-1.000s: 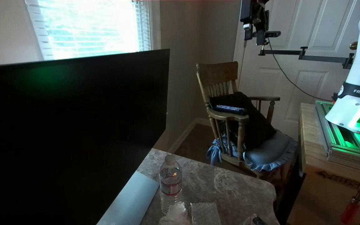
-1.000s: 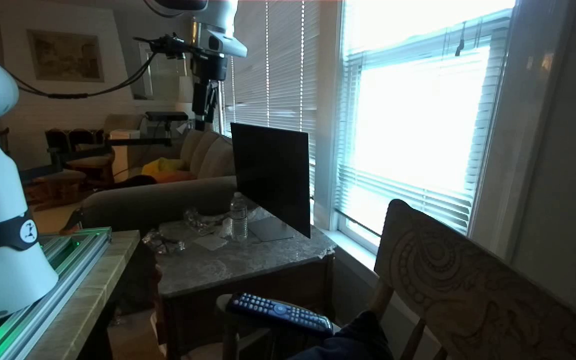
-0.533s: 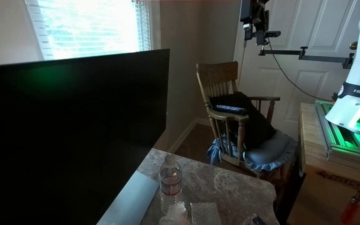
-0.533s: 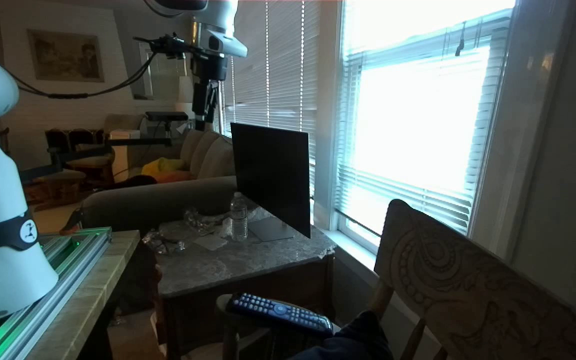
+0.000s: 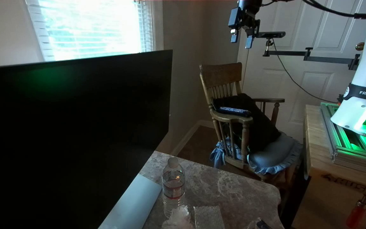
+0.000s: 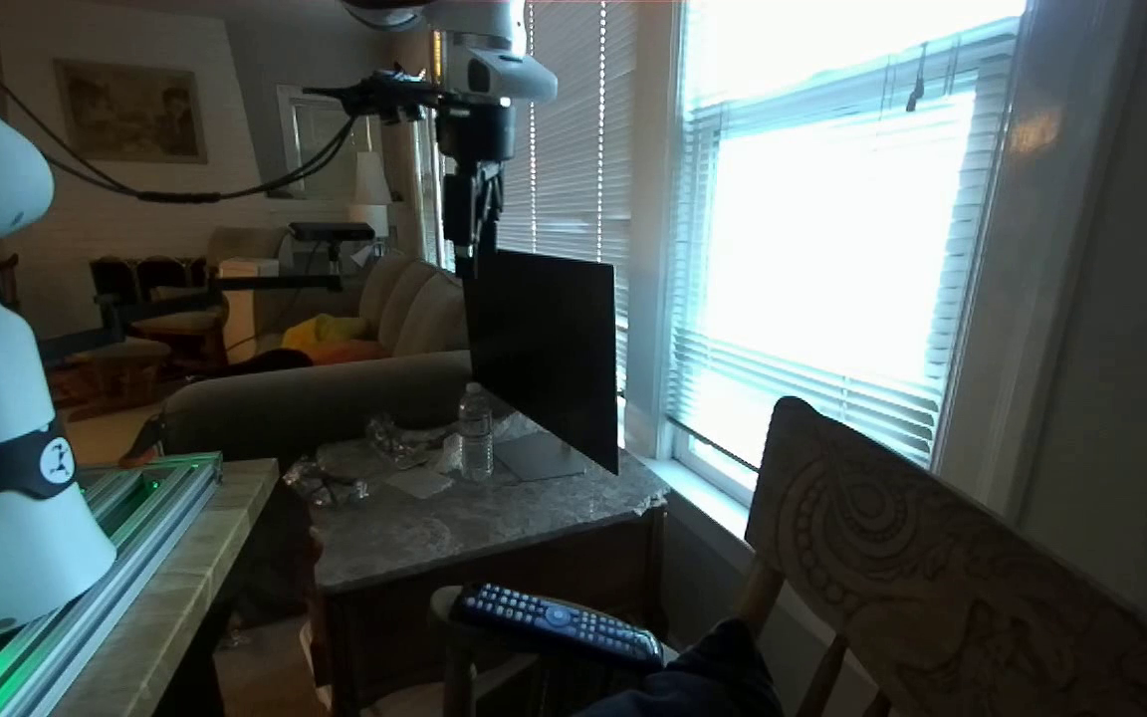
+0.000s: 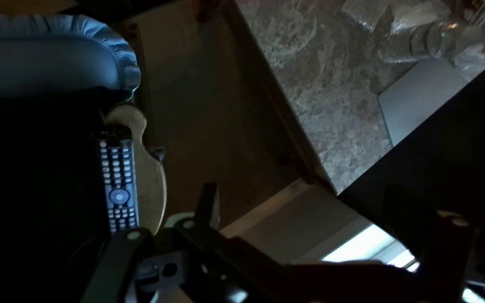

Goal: Move the remote control to the table.

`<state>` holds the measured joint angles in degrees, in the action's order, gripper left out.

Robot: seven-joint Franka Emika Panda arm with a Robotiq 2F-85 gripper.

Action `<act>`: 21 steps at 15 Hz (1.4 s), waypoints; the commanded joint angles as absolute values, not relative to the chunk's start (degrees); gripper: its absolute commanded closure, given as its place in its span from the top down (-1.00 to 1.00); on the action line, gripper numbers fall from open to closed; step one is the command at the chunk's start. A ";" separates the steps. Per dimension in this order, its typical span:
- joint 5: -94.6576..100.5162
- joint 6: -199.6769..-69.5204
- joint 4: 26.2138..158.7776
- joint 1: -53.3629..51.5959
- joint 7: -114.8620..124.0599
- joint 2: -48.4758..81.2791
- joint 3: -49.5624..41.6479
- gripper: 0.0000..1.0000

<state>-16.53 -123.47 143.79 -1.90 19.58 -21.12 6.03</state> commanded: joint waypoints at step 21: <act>-8.91 -151.87 141.91 3.14 13.90 8.69 -2.42 1.00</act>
<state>-8.77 -151.98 141.95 3.72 14.00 8.72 -1.85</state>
